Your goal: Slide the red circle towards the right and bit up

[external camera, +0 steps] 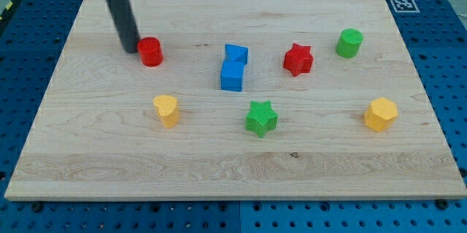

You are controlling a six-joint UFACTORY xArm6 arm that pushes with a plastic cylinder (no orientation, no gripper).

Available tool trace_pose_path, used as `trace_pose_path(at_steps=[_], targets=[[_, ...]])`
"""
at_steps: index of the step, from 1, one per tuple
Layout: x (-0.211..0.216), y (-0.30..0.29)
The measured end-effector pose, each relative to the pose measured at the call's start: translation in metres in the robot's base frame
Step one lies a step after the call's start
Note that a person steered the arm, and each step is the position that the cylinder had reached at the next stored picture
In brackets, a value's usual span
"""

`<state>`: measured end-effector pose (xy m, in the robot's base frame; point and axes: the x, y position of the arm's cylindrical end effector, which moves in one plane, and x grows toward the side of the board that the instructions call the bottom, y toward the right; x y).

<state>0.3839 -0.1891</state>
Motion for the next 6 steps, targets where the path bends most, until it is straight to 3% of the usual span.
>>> trace_pose_path(at_steps=[2, 4, 6], targets=[[0.011, -0.008], [0.011, 0.061], [0.011, 0.092]])
